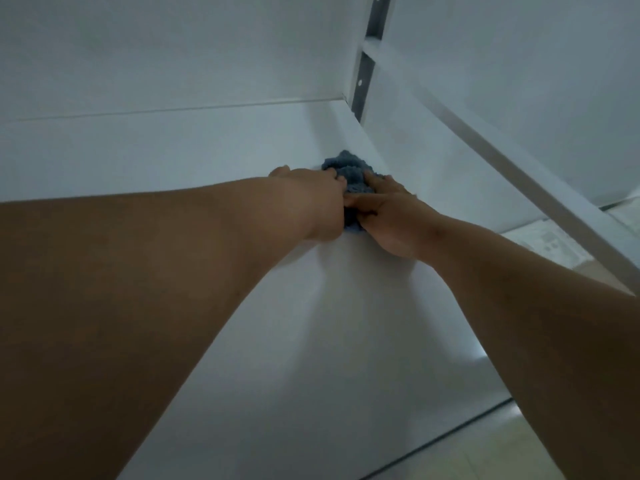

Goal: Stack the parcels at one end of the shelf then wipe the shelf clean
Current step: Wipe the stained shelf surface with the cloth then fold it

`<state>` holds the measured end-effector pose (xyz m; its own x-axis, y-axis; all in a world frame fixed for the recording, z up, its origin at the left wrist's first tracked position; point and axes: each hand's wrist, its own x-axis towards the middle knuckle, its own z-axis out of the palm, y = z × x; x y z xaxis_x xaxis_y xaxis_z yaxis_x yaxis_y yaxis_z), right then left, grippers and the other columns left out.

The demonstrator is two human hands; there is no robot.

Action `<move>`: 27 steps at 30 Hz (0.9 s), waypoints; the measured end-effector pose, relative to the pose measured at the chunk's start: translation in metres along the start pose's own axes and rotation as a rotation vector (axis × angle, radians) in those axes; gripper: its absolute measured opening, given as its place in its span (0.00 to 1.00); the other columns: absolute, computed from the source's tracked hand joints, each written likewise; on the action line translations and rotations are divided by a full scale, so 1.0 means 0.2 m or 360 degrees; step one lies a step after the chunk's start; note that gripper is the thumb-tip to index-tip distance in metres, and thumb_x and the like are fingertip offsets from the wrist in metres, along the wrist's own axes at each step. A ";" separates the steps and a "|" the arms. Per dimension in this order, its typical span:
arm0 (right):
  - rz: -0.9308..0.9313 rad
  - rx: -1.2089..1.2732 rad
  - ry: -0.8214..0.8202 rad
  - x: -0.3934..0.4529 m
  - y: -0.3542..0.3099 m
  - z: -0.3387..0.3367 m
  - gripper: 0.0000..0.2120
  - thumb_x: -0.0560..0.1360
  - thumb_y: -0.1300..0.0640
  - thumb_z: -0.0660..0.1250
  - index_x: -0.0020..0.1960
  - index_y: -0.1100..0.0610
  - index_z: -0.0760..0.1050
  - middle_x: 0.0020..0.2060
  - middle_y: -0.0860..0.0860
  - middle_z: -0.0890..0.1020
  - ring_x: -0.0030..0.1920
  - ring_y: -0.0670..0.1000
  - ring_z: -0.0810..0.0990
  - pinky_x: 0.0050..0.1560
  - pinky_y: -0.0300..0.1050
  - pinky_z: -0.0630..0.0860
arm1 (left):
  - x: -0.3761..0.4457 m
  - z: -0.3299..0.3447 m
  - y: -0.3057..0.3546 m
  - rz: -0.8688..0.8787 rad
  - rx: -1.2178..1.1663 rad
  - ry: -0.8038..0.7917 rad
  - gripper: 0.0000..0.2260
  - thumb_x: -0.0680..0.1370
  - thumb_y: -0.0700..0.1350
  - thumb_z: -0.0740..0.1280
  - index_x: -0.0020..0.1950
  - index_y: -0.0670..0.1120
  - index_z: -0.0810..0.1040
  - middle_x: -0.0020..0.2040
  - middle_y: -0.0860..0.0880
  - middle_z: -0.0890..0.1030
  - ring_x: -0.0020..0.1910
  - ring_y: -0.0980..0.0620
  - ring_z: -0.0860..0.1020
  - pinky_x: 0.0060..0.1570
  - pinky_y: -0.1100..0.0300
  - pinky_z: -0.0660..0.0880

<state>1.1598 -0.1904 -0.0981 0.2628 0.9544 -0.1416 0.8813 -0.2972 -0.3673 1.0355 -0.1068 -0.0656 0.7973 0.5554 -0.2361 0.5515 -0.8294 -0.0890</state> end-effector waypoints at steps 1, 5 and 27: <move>0.0015 -0.0022 -0.0020 -0.06 -0.01 0.00 0.20 0.78 0.43 0.53 0.68 0.30 0.66 0.79 0.45 0.52 0.79 0.54 0.47 0.77 0.55 0.43 | -0.03 0.01 0.03 0.0006 -0.0008 -0.0010 0.23 0.80 0.54 0.56 0.74 0.48 0.60 0.71 0.51 0.64 0.70 0.47 0.67 0.69 0.42 0.60; 0.0070 0.0014 -0.0067 -0.27 -0.02 0.00 0.19 0.82 0.51 0.54 0.70 0.34 0.66 0.79 0.46 0.49 0.79 0.52 0.43 0.77 0.50 0.36 | -0.17 0.03 0.13 0.0030 0.0008 -0.0084 0.26 0.80 0.53 0.56 0.76 0.48 0.56 0.74 0.51 0.61 0.71 0.48 0.65 0.70 0.41 0.57; 0.0007 -0.0091 -0.0211 -1.19 -0.16 0.18 0.20 0.83 0.51 0.53 0.70 0.32 0.66 0.80 0.47 0.45 0.79 0.55 0.40 0.75 0.58 0.38 | -0.90 0.17 0.60 0.0119 0.0154 -0.0416 0.26 0.80 0.56 0.54 0.76 0.46 0.59 0.78 0.51 0.55 0.76 0.50 0.56 0.73 0.39 0.48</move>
<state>1.0560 -0.4085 -0.0862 0.2160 0.9398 -0.2647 0.9022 -0.2958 -0.3138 0.9496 -0.3085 -0.0673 0.7376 0.4691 -0.4856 0.4579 -0.8761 -0.1508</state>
